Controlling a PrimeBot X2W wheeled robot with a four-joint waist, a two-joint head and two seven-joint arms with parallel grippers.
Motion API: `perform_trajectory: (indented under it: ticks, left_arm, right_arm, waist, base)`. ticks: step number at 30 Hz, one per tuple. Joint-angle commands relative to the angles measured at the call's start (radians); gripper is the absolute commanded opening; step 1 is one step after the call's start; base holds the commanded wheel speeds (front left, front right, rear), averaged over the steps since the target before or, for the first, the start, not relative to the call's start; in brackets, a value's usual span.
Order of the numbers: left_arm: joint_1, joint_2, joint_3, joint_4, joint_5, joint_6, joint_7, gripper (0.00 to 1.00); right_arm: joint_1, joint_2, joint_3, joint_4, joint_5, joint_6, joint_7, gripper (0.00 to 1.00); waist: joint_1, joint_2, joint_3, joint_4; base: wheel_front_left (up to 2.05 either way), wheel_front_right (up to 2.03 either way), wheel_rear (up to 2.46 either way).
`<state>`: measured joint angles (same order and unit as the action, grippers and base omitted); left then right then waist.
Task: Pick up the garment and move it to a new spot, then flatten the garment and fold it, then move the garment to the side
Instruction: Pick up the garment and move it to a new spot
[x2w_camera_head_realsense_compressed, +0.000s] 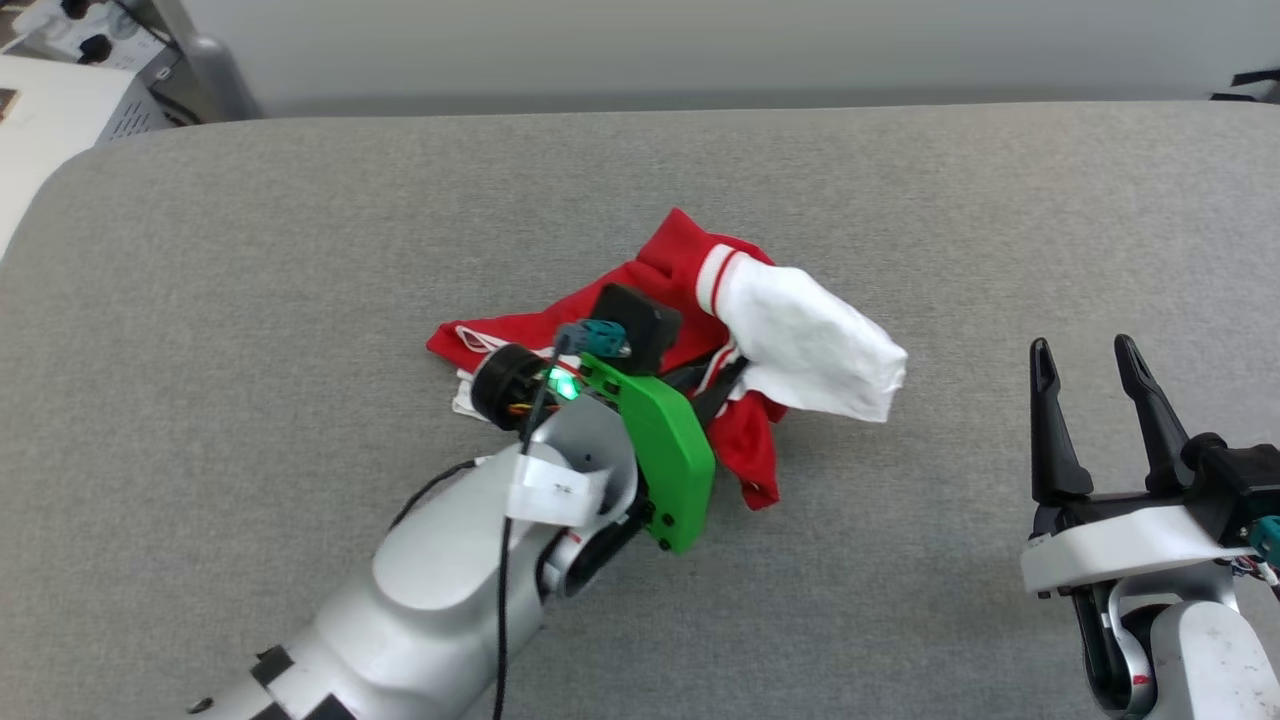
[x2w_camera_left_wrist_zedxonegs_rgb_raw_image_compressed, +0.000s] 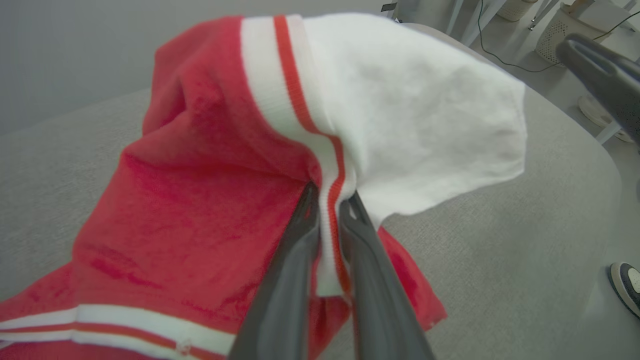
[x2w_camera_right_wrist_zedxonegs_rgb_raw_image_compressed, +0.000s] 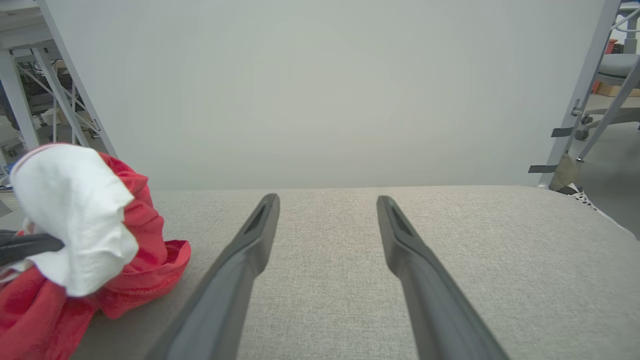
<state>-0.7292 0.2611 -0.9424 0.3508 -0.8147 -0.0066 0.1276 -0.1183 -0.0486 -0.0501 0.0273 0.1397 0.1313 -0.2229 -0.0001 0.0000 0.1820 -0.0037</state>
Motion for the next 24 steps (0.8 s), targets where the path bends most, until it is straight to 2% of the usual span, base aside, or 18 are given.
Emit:
perform_trajectory:
  ticks: [1, 4, 5, 6, 9, 14, 20, 24]
  left_arm:
    - [0.001, -0.03, -0.014, 0.024, 0.029, 0.011, -0.017, 0.0]
    - [-0.013, -0.093, -0.042, 0.092, 0.056, 0.025, -0.034, 0.0]
    - [-0.016, -0.117, -0.049, 0.123, 0.058, 0.028, -0.035, 0.18]
    - [-0.021, -0.131, -0.057, 0.147, 0.063, 0.028, -0.038, 1.0]
    - [-0.035, -0.168, -0.088, 0.223, 0.082, 0.018, -0.054, 1.0]
    - [-0.055, -0.195, -0.097, 0.292, 0.087, 0.0, -0.128, 1.0]
    - [-0.078, -0.201, -0.058, 0.336, 0.076, -0.011, -0.258, 1.0]
    - [-0.085, -0.174, -0.028, 0.345, 0.077, -0.007, -0.326, 1.0]
  right_arm:
    - [0.014, -0.002, -0.003, 0.003, 0.006, -0.001, -0.007, 1.0]
    - [0.015, -0.002, 0.001, 0.005, 0.008, -0.001, -0.008, 1.0]
    - [0.015, -0.002, 0.005, 0.006, 0.008, -0.001, -0.009, 1.0]
    - [0.014, -0.002, 0.008, 0.007, 0.009, -0.001, -0.009, 1.0]
    - [0.012, -0.002, 0.017, 0.011, 0.011, -0.001, -0.012, 1.0]
    - [0.009, -0.002, 0.021, 0.02, 0.016, -0.001, -0.017, 1.0]
    - [0.018, -0.002, 0.017, 0.045, 0.007, -0.001, -0.02, 1.0]
    - [0.034, -0.002, 0.003, 0.054, -0.007, -0.001, -0.016, 1.0]
  waist:
    - [0.0001, 0.0, -0.006, -0.059]
    - [0.0001, 0.0, 0.006, -0.087]
    - [0.0001, 0.0, 0.011, -0.098]
    - [0.0001, 0.0, 0.014, -0.105]
    - [0.0001, 0.0, 0.026, -0.124]
    - [0.0001, 0.0, 0.038, -0.124]
    - [0.0001, 0.0, 0.003, -0.072]
    - [0.0001, 0.0, -0.041, -0.02]
  base:
    - [0.0, 0.0, 0.0]
    - [0.0, 0.0, 0.0]
    - [0.0, 0.0, 0.0]
    - [0.0, 0.0, 0.0]
    - [0.0, 0.0, 0.0]
    - [0.0, 0.0, 0.0]
    - [0.0, 0.0, 0.0]
    - [0.0, 0.0, 0.0]
